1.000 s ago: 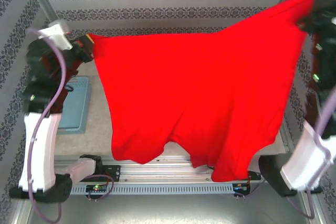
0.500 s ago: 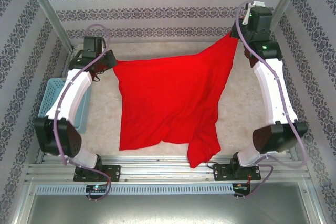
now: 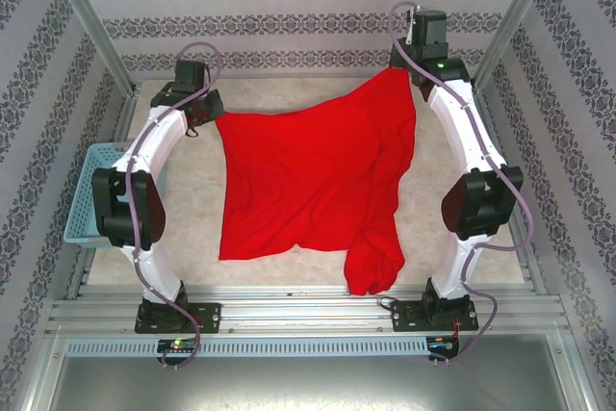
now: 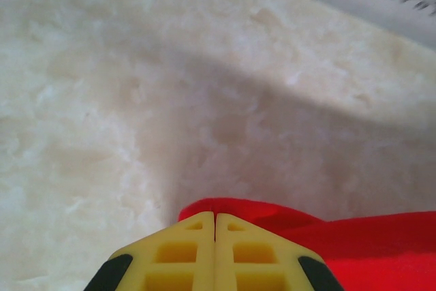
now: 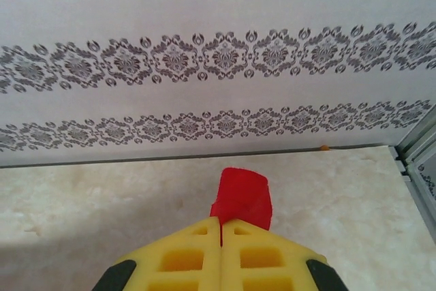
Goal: Fold the inside-out t-shirt
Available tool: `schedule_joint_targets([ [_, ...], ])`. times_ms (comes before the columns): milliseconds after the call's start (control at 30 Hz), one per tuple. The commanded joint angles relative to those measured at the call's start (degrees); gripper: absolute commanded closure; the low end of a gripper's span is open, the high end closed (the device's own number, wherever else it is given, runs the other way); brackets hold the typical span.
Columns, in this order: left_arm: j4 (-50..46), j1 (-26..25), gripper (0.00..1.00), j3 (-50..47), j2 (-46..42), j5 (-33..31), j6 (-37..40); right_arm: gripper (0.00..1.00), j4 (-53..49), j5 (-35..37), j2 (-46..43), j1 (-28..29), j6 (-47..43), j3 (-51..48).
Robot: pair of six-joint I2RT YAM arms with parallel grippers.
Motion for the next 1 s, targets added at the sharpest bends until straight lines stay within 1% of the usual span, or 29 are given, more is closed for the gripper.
schedule_joint_targets([
  [0, 0.46, 0.74, 1.0, 0.67, -9.95, 2.72, -0.69, 1.0, 1.27, 3.04, -12.91, 1.31, -0.59, -0.58],
  [133, 1.95, 1.97, 1.0, -1.99, -21.2, 9.21, -4.25, 1.0, 3.29, 5.2, -24.88, 1.76, -0.88, -5.25],
  [233, -0.01, 3.57, 1.0, -1.07, -27.23, 14.52, -6.49, 1.0, 2.78, 6.61, -31.46, 0.63, -1.29, -5.83],
  [367, -5.9, 5.96, 1.0, 3.35, -32.96, 18.96, -7.51, 1.0, 1.58, 5.89, -37.83, -1.54, -2.42, -4.31],
  [467, -12.45, 8.62, 1.0, 10.13, -33.28, 25.65, -8.53, 1.0, 1.16, 3.61, -40.87, -2.27, -3.83, -1.83],
  [500, -15.46, 8.81, 1.0, 13.01, -32.76, 26.1, -8.36, 1.0, 0.67, 3.17, -41.38, -2.33, -4.51, -0.6],
  [600, -22.91, 8.81, 1.0, 19.73, -32.06, 24.73, -6.85, 1.0, -2.16, 2.07, -41.69, -2.39, -5.53, 4.76],
  [667, -25.15, 8.83, 1.0, 22.32, -32.42, 24.73, -6.29, 1.0, -2.94, -0.01, -42.47, -2.45, -5.42, 6.81],
  [767, -25.82, 8.87, 1.0, 24.46, -33.38, 26.75, -6.73, 1.0, -3.04, -3.19, -44.04, -2.41, -4.46, 8.56],
  [867, -25.77, 8.81, 1.0, 26.47, -33.86, 27.77, -7.39, 1.0, -3.81, -3.73, -44.37, -2.4, -3.77, 11.75],
  [967, -25.48, 8.82, 1.0, 28.15, -34.69, 25.46, -7.38, 1.0, -4.47, -2.83, -43.05, -2.42, -4.21, 15.85],
])
